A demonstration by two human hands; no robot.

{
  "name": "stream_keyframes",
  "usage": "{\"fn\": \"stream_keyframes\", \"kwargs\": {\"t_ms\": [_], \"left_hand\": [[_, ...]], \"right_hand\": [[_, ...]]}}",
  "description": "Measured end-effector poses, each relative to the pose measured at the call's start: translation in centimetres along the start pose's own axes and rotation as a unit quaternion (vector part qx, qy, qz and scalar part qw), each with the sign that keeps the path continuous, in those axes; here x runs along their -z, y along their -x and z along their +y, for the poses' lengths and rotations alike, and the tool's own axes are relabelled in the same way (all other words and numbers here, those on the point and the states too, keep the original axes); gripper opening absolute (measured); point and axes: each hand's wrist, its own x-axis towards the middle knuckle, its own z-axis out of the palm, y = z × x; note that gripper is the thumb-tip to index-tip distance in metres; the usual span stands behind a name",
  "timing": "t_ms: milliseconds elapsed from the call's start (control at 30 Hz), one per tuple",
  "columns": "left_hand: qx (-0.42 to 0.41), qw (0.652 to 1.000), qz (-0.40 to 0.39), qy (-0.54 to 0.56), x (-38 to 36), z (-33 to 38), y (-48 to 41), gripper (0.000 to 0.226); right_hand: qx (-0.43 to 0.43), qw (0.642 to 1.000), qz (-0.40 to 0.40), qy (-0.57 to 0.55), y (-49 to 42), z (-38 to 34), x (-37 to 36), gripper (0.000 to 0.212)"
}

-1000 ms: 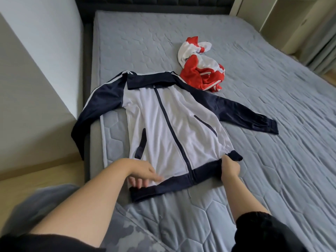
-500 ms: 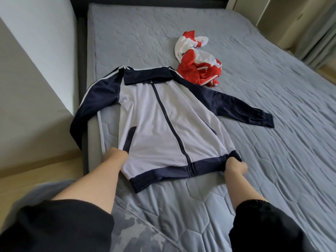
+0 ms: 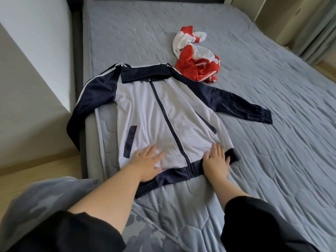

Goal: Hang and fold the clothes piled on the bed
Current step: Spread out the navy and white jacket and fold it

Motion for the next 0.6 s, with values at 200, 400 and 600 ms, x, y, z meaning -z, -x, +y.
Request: {"fn": "stream_keyframes", "kwargs": {"t_ms": [200, 400, 600], "left_hand": [[0.031, 0.999, 0.015, -0.010, 0.8, -2.4, 0.0, 0.083], [0.045, 0.997, 0.035, 0.045, 0.5, -2.4, -0.2, 0.073], [0.142, 0.975, 0.136, 0.104, 1.6, -4.6, -0.8, 0.063]], "right_hand": [[-0.002, 0.999, 0.041, -0.029, -0.5, -5.1, 0.6, 0.063], [-0.113, 0.992, -0.010, -0.059, 0.1, -7.0, -0.2, 0.059], [0.095, 0.995, -0.004, -0.035, -0.8, -14.0, -0.4, 0.060]]}}
